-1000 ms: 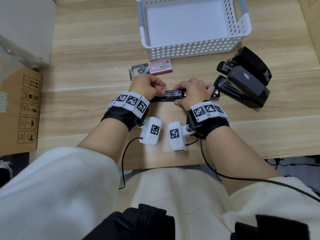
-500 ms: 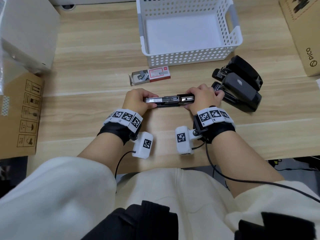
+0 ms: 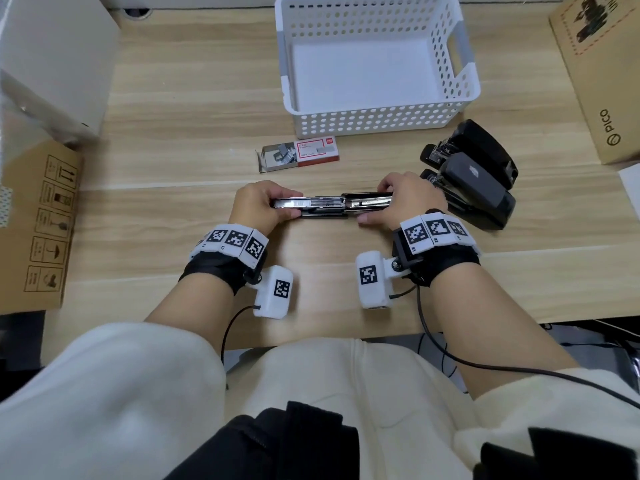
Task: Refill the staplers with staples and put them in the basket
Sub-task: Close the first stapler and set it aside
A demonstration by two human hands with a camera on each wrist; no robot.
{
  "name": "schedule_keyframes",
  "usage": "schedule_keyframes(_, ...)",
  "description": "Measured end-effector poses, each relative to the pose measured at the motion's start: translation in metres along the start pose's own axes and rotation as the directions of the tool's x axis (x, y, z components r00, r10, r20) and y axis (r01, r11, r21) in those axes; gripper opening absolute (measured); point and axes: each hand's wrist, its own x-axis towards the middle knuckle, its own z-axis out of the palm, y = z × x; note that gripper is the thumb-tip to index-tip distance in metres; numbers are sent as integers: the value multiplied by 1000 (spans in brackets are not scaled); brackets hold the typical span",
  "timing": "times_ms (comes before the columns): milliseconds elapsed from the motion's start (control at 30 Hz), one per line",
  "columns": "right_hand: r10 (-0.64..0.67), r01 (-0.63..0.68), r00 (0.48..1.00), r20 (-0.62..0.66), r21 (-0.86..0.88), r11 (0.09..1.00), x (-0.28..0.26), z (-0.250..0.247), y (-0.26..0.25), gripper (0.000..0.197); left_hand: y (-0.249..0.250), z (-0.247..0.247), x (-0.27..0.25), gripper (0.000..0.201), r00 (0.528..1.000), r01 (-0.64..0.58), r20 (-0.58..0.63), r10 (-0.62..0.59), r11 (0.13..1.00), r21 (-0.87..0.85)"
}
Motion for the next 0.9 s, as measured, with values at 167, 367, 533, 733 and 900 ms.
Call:
schedule_keyframes(167, -10, 14, 999, -30, 104, 994, -1, -7, -6, 70, -1, -7, 1, 31, 999, -34, 39, 35, 999, -31)
schedule_keyframes(367, -116, 119, 993, -36, 95, 988, 2, -24, -20, 41, 1, -2, 0, 28, 1000, -1, -22, 1, 1000, -25)
schedule_keyframes(533, -207, 217, 975, -87, 126, 968, -2, -35, -41, 43, -1, -2, 1, 29, 1000, 16, -24, -17, 1000, -26)
schedule_keyframes(733, -352, 366, 928, -121, 135, 921, -10, -30, -59, 55, -4, 0, -1, 29, 999, 35, -37, -37, 998, -44)
schedule_keyframes(900, -396, 400, 915, -78, 294, 868, -5, -5, -73, 46, -5, -1, -2, 28, 997, 52, -49, -54, 998, -37)
